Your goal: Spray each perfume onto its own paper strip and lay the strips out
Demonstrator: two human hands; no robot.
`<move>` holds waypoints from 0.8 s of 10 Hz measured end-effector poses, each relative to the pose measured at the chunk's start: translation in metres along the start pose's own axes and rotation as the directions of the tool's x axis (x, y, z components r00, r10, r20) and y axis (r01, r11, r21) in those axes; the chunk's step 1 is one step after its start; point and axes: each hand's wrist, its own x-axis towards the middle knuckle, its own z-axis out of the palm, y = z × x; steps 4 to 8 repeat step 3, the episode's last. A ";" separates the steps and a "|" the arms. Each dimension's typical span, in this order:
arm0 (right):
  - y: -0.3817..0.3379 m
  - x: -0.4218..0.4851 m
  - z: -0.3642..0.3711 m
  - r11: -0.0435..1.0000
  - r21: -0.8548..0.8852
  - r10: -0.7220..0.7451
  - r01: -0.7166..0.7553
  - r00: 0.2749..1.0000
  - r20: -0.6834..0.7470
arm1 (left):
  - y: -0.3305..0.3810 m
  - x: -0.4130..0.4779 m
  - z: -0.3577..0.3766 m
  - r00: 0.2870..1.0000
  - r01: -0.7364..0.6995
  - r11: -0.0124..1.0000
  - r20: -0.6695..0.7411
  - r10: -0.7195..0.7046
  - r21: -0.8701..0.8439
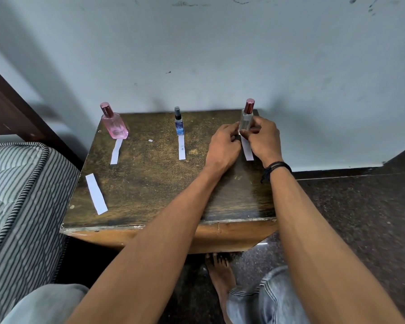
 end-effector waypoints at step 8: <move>0.009 0.008 -0.006 0.987 0.067 0.145 -0.144 0.989 -0.004 | 0.000 -0.004 -0.001 0.999 0.019 0.998 -0.039 -0.021 -0.055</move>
